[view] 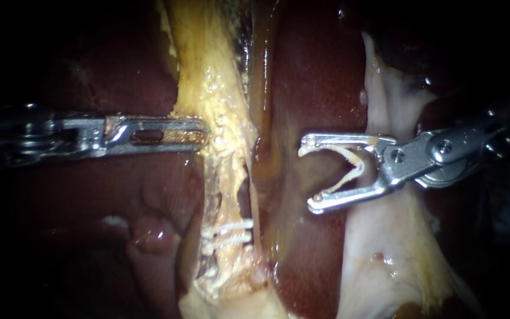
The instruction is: Clipping third clip left tube
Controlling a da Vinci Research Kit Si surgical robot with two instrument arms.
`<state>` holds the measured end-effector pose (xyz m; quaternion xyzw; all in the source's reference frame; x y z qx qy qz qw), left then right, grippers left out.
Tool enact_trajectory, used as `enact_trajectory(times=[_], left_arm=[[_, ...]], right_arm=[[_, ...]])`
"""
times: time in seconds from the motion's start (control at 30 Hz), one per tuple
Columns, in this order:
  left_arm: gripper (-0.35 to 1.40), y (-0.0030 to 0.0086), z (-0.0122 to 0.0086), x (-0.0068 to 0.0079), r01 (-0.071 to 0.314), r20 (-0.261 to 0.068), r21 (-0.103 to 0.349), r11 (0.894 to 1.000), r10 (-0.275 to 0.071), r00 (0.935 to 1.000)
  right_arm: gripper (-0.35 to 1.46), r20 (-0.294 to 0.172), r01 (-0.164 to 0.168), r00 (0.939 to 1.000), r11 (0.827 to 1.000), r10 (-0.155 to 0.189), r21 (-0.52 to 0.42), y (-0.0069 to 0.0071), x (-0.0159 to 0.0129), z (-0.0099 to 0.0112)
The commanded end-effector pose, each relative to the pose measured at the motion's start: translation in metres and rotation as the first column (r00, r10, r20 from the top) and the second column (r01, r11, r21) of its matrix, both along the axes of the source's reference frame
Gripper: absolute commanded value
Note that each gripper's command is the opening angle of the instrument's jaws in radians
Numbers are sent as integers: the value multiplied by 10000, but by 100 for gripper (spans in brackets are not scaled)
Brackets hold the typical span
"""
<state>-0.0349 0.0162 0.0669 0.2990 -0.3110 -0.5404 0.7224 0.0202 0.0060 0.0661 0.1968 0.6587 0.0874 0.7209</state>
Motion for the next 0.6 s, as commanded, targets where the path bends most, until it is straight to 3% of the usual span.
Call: enact_trajectory(times=[0.03,0.13,0.23,0.37,0.47,0.6], left_arm=[[-35,1,-1,1,-1,13,-2,10000,1,10000],[-35,5,-7,7,-44,49,45,10000,44,10000],[-35,20,-24,21,53,-57,10,10000,-53,10000],[-35,46,-54,46,631,78,-148,9979,-630,9980],[-35,60,-73,60,858,213,-362,9957,-850,9962],[-35,68,-91,69,1032,333,-512,9933,-1015,9943]], right_arm=[[60,-5,3,10000,10000,-3,0,-1,0,0],[60,102,44,9999,9999,-45,114,-7,2,4],[60,502,212,9984,9932,-271,1149,-19,10,12],[60,788,272,9957,9684,-481,2478,-38,32,33],[60,836,320,9947,9513,-604,3066,-49,51,49],[60,905,325,9935,9358,-684,3511,-58,81,74]])
